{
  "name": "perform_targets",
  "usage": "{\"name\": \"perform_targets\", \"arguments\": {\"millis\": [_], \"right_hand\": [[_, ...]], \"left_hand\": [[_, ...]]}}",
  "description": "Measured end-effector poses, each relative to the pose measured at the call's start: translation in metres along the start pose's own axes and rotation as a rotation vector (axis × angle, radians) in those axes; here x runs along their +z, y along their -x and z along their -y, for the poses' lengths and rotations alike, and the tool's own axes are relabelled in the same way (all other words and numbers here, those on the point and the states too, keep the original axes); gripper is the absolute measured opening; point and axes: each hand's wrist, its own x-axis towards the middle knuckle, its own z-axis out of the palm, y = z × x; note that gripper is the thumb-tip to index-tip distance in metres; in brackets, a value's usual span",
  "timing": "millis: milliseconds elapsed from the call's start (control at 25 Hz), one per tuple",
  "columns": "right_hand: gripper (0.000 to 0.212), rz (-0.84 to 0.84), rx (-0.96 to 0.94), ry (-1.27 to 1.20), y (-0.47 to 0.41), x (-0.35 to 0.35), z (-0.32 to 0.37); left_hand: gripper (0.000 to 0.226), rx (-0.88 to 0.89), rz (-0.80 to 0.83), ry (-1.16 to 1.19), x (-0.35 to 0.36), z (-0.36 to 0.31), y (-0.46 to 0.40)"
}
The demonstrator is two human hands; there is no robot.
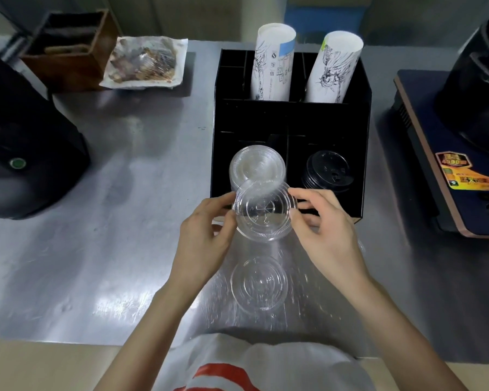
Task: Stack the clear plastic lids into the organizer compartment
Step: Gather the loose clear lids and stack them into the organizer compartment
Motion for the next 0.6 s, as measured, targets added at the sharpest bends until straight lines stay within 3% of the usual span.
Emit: {"name": "perform_targets", "arguments": {"millis": [440,600], "right_hand": [[0.033,0.008,-0.059,-0.019,-0.04,0.007,0.012],[0.035,0.029,-0.045,0.051,-0.049,0.013,0.011]], "left_hand": [[0.029,-0.021,-0.016,-0.003,0.003,-0.008,-0.038],[0.04,-0.054,0.024,-0.079,0.011,-0.005,-0.048]]}}
